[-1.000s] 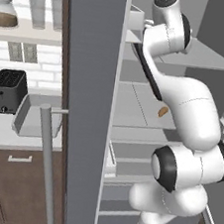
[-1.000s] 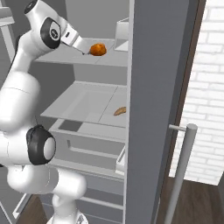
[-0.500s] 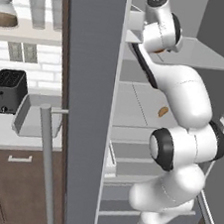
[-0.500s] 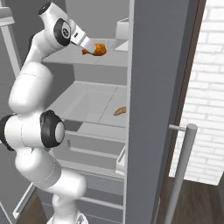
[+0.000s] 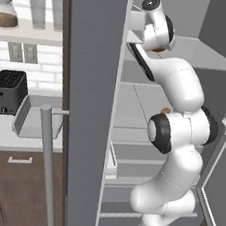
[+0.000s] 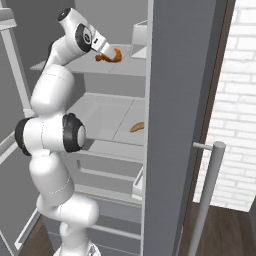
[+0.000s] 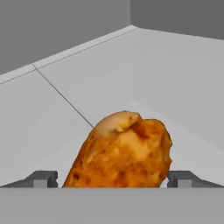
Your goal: Place one sweet potato and one chicken drumstick in each tupperware on the nearby counter, to pack two identical lunches.
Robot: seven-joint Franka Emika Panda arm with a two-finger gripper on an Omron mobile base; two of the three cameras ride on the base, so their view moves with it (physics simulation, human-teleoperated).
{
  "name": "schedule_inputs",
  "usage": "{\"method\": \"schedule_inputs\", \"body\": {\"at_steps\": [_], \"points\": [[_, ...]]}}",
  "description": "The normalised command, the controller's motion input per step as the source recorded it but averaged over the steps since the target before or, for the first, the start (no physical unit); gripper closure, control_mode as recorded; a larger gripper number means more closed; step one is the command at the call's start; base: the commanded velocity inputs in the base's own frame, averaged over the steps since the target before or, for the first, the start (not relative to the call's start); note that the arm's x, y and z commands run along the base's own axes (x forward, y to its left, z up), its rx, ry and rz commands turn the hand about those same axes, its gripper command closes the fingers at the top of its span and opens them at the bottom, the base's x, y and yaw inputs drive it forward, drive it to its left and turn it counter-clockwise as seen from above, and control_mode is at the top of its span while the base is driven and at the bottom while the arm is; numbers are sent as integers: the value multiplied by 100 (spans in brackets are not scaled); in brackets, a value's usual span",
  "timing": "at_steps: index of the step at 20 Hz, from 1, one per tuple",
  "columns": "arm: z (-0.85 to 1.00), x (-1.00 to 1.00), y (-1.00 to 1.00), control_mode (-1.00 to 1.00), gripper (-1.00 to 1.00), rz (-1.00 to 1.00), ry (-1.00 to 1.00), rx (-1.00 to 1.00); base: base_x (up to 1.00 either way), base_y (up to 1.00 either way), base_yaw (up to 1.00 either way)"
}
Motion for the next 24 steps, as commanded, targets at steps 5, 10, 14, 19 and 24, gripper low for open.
{"method": "schedule_inputs", "body": {"at_steps": [5,10,14,19,24], "points": [[-3,13,0,-100,-100,0,1,0,0,0,0],[-40,-4,-17,-100,-100,-4,5,0,0,0,0],[-47,6,-21,-100,-100,-3,1,0,0,0,0],[-57,11,0,-100,100,0,-3,0,0,0,0],[-24,-48,-14,-100,100,0,-13,1,0,0,0]]}}
